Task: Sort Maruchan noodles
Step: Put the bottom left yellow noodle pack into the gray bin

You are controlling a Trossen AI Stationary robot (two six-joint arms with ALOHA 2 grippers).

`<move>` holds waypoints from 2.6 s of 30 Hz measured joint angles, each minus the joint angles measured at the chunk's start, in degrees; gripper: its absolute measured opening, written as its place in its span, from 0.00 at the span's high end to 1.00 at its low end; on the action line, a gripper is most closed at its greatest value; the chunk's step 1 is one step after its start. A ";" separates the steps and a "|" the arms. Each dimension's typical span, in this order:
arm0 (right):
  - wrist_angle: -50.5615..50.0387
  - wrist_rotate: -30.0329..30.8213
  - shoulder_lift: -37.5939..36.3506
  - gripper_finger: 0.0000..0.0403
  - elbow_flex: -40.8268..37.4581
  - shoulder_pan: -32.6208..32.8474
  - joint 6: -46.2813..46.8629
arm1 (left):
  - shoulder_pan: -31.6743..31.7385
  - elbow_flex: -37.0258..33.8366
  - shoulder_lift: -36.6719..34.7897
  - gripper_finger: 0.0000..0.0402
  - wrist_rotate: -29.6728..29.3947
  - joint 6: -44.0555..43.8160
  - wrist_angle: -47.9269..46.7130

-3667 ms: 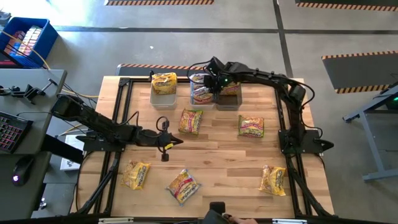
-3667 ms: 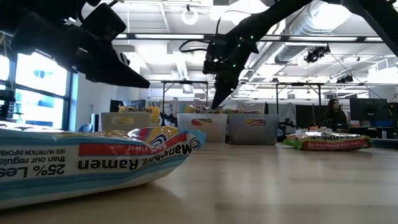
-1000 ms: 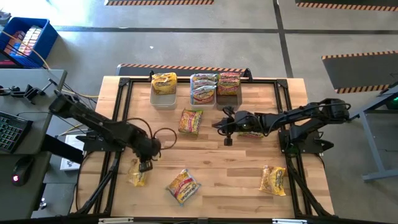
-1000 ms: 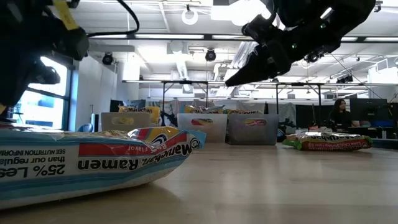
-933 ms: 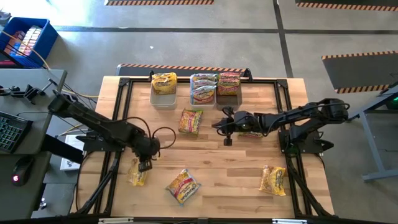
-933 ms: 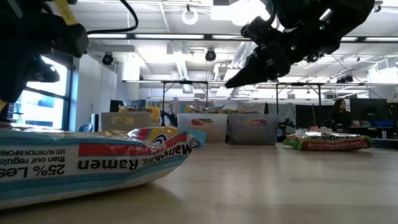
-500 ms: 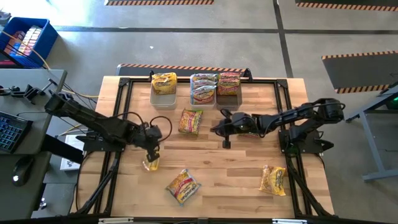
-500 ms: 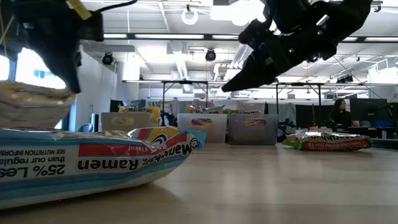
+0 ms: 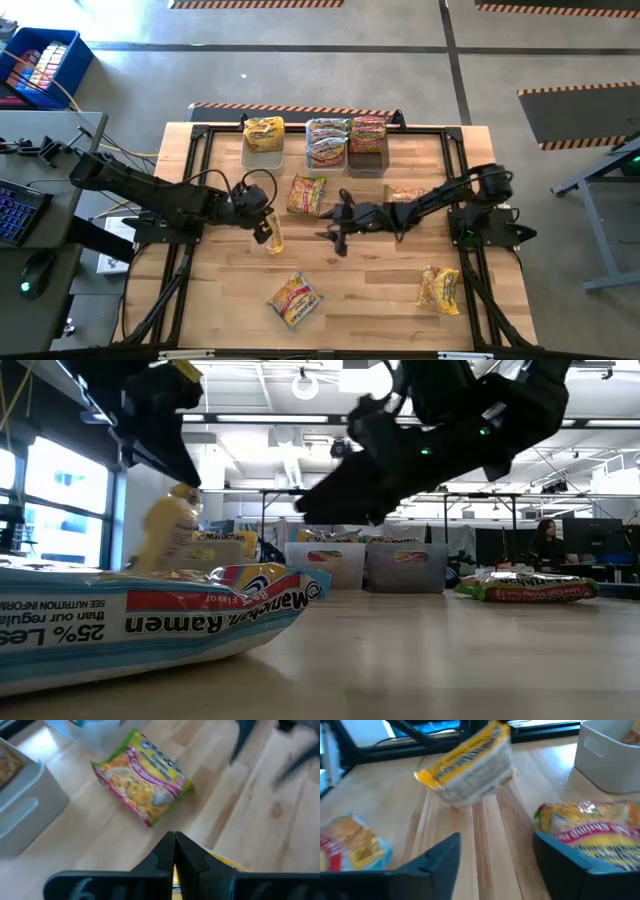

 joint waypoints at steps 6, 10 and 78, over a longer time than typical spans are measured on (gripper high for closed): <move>0.32 8.84 7.24 0.27 9.00 4.64 3.50 | 3.10 0.02 0.00 1.00 0.10 1.32 0.85; 0.23 16.14 12.10 0.26 14.40 6.77 4.64 | 3.92 0.02 0.00 1.00 0.21 2.04 0.91; -19.15 10.98 18.09 0.75 30.43 3.65 -5.88 | -0.22 0.08 -9.60 0.94 8.86 18.26 2.27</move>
